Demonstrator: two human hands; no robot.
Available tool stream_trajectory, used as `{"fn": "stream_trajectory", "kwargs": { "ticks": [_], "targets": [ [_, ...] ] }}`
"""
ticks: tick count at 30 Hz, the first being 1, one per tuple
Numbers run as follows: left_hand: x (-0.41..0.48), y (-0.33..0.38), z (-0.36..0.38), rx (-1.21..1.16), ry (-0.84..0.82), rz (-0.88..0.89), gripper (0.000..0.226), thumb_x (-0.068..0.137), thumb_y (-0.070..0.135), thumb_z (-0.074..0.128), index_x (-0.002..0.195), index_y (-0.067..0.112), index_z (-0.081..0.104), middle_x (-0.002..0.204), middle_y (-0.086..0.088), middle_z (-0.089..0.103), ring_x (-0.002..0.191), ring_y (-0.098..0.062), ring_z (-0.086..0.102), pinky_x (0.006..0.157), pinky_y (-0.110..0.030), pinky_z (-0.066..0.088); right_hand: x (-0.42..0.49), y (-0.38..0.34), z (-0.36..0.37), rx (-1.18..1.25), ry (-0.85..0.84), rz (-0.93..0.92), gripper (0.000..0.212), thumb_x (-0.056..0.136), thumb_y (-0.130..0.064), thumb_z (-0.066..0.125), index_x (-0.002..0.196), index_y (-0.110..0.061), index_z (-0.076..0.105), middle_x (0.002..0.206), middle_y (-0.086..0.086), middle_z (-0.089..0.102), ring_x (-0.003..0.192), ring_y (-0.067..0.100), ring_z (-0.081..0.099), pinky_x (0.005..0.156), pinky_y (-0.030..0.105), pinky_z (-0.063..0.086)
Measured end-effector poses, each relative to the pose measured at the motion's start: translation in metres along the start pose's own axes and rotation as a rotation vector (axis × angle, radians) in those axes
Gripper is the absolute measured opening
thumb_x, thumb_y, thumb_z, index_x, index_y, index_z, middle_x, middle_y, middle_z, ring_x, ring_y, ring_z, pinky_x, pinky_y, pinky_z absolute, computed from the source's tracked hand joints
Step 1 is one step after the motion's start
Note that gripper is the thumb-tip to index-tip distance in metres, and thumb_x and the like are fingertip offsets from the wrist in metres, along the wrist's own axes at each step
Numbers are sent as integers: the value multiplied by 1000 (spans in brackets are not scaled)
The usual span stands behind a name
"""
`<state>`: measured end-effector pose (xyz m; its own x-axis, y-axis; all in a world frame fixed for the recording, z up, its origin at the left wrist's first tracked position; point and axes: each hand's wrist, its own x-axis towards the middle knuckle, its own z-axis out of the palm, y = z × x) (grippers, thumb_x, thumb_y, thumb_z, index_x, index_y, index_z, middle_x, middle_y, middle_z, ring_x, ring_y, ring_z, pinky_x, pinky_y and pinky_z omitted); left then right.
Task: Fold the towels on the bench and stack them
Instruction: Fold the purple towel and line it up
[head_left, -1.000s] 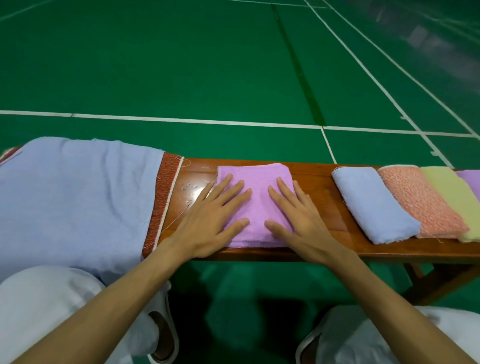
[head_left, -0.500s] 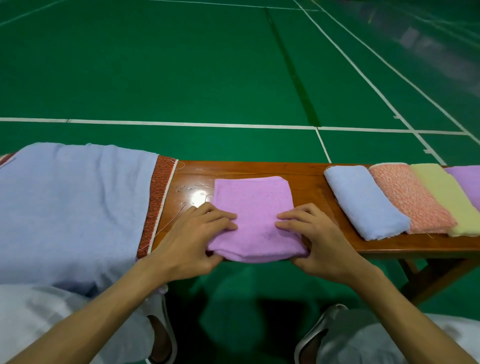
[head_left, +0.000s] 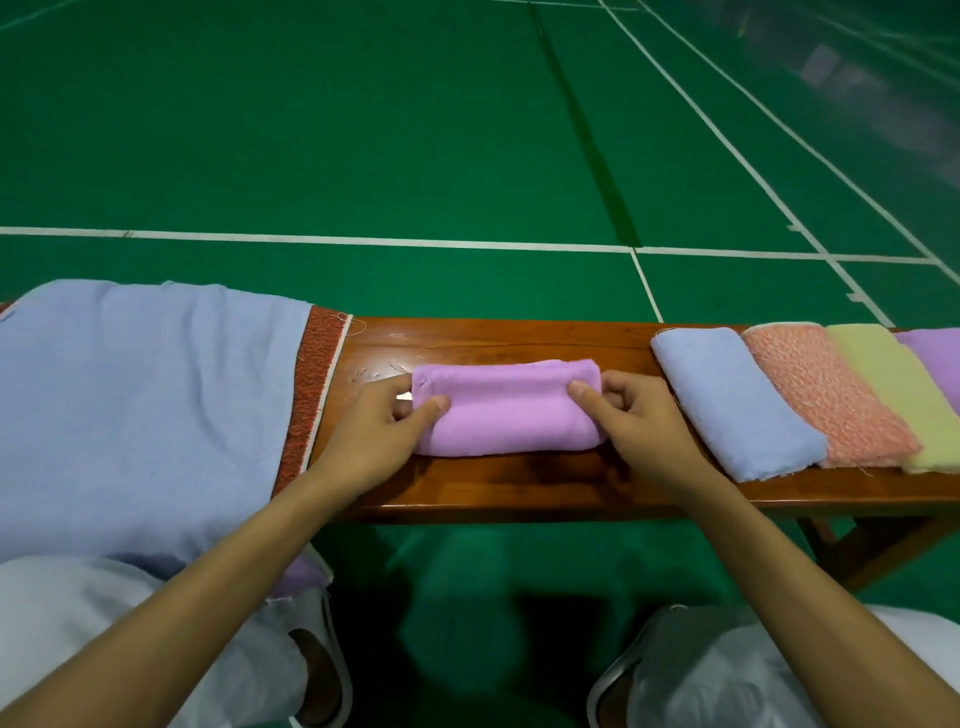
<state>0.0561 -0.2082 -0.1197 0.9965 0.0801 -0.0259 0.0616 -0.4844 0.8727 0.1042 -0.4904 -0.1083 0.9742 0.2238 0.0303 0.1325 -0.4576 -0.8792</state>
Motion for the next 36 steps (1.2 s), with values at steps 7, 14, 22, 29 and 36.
{"fn": "stream_trajectory", "kwargs": {
  "ticks": [7,14,22,29,36],
  "targets": [
    [28,1,7,-1,99,-285,40,98,47,65,116,12,75,107,-4,73,100,-24,68,88,-45,59,26,-3,18,-76,146,166,59,98,-49,61,63,-3,51,62,18,47,60,22,44,59,38,34],
    [14,22,15,340,398,-143,32,92,49,69,95,18,61,93,0,70,87,-20,66,64,-28,42,31,-9,21,-270,218,227,51,93,-54,66,69,-9,62,67,6,60,67,21,58,65,36,47],
    [-11,35,41,882,189,500,58,110,42,29,162,18,29,170,-9,23,159,-26,13,125,-48,21,7,-19,32,-677,376,-458,46,102,-39,51,136,-9,58,140,14,56,129,32,50,103,44,44],
    [-5,8,49,998,16,396,64,109,49,13,164,17,20,171,-7,17,160,-28,3,127,-54,14,-7,-2,46,-966,-39,-310,70,106,-59,7,164,-22,21,173,6,5,159,34,-1,125,60,13],
    [-1,-4,38,958,56,342,64,109,46,8,162,17,29,167,-3,27,158,-30,13,127,-49,13,-7,17,32,-802,-22,-72,68,102,-60,2,164,-36,12,172,-6,7,158,33,4,126,57,8]
  ]
}}
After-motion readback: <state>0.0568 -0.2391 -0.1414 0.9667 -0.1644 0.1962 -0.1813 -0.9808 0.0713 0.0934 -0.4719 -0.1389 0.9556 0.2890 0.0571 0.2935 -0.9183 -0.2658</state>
